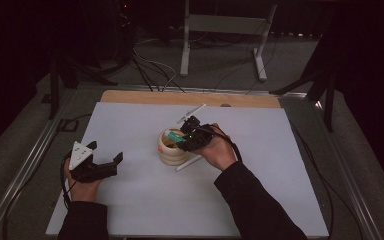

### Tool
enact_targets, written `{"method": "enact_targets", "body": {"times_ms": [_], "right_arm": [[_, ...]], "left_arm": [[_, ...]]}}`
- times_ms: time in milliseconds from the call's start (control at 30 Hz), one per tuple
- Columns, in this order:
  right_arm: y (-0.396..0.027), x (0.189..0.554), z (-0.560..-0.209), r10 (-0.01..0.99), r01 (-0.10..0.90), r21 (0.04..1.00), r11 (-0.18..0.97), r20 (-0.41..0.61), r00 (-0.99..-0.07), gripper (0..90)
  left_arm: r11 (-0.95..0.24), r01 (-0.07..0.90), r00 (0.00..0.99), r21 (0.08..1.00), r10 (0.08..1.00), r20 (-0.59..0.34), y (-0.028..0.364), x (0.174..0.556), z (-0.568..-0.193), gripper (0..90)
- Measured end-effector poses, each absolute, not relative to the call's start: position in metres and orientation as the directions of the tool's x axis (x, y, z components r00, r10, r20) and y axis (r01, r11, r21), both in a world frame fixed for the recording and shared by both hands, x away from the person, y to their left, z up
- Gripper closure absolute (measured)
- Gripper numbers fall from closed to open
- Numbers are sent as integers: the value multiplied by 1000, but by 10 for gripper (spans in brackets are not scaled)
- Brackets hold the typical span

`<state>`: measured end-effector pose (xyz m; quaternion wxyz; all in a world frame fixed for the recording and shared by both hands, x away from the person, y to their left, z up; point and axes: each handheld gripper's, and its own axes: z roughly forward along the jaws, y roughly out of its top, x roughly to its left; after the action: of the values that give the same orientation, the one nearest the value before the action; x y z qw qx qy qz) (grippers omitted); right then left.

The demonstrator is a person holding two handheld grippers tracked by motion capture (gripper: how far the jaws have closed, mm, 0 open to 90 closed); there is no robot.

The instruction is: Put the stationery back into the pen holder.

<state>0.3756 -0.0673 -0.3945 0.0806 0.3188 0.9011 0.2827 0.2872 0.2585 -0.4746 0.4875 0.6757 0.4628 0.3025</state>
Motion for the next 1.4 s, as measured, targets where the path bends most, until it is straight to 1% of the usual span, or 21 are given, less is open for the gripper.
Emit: {"method": "enact_targets", "body": {"times_ms": [300,367,433,500,567,667,767,1000,1400], "right_arm": [[-64,377,-399,621,523,557,645,17,-783,650],[-63,377,-399,622,520,567,638,19,-783,637],[-64,377,-396,626,510,607,609,28,-780,535],[-67,376,-390,618,499,655,567,62,-784,454],[-68,374,-386,622,482,683,549,51,-781,336],[-72,373,-382,635,476,709,520,51,-771,220],[-74,371,-381,651,465,723,511,28,-758,150],[-79,371,-382,655,452,737,502,18,-756,102],[-89,372,-386,649,446,734,512,10,-761,80]], "left_arm": [[-97,331,389,939,920,-42,258,287,-475,1],[-96,330,389,939,920,-43,258,287,-475,1],[-96,330,389,939,920,-42,259,287,-475,1],[-95,329,389,940,920,-43,259,287,-475,1],[-96,329,389,939,920,-42,259,287,-475,1],[-99,328,389,939,920,-39,259,287,-475,1],[-99,328,389,939,921,-39,259,287,-474,1],[-99,331,390,939,920,-40,259,287,-475,1],[-97,331,388,939,921,-42,259,287,-475,1]]}}
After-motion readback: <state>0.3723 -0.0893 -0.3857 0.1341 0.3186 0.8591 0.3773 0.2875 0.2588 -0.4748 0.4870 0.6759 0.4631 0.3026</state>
